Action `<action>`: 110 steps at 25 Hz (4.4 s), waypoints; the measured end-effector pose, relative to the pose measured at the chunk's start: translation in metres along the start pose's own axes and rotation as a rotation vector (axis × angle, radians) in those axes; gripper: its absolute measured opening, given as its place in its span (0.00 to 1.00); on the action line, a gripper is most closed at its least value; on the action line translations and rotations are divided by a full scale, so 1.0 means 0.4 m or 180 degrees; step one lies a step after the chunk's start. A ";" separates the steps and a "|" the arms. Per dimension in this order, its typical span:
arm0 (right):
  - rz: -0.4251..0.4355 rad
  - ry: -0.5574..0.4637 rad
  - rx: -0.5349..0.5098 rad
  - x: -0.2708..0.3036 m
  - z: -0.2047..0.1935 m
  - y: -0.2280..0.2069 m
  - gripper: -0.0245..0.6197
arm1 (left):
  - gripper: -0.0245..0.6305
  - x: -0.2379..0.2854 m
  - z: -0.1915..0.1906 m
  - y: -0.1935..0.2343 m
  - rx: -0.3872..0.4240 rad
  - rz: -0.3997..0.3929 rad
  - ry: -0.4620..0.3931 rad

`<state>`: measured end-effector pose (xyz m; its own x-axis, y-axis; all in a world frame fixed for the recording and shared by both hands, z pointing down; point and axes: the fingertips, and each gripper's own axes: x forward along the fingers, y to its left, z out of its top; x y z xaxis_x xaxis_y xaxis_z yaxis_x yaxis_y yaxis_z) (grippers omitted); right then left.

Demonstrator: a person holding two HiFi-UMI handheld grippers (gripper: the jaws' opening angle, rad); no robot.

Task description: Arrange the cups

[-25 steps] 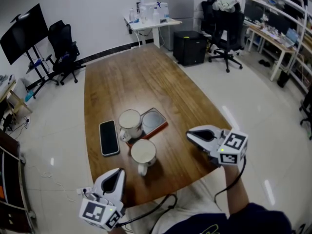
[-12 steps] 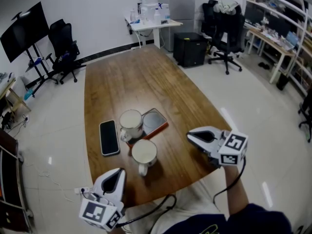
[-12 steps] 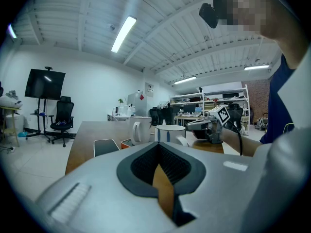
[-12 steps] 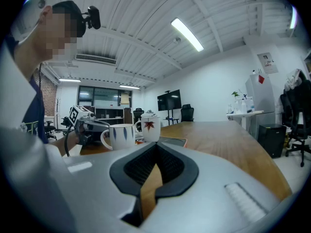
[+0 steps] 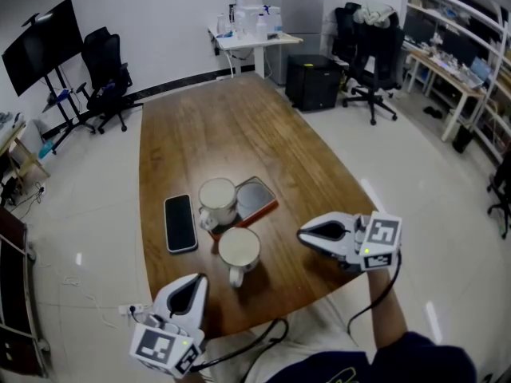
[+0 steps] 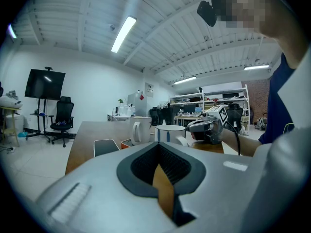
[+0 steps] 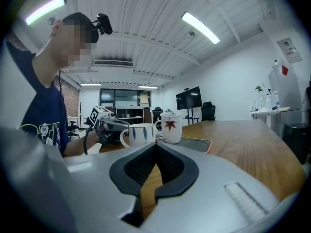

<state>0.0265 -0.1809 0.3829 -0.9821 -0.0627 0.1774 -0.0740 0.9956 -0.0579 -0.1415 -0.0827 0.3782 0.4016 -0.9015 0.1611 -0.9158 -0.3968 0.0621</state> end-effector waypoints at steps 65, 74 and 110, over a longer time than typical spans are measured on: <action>0.0364 0.0474 0.0054 0.340 0.003 0.133 0.60 | 0.04 0.002 0.020 -0.022 0.0062 -0.0053 -0.0045; 0.0165 0.0442 0.0099 0.340 0.004 0.114 0.62 | 0.04 0.006 0.016 -0.019 0.0060 -0.0056 -0.0038; -0.0549 -0.0115 0.0237 0.154 0.071 -0.097 0.62 | 0.04 0.005 0.012 -0.034 0.0054 -0.0133 -0.0015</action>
<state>-0.0361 -0.2255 0.3680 -0.9592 -0.2359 0.1558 -0.2532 0.9620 -0.1023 -0.1284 -0.0801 0.3728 0.4394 -0.8849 0.1542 -0.8980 -0.4369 0.0521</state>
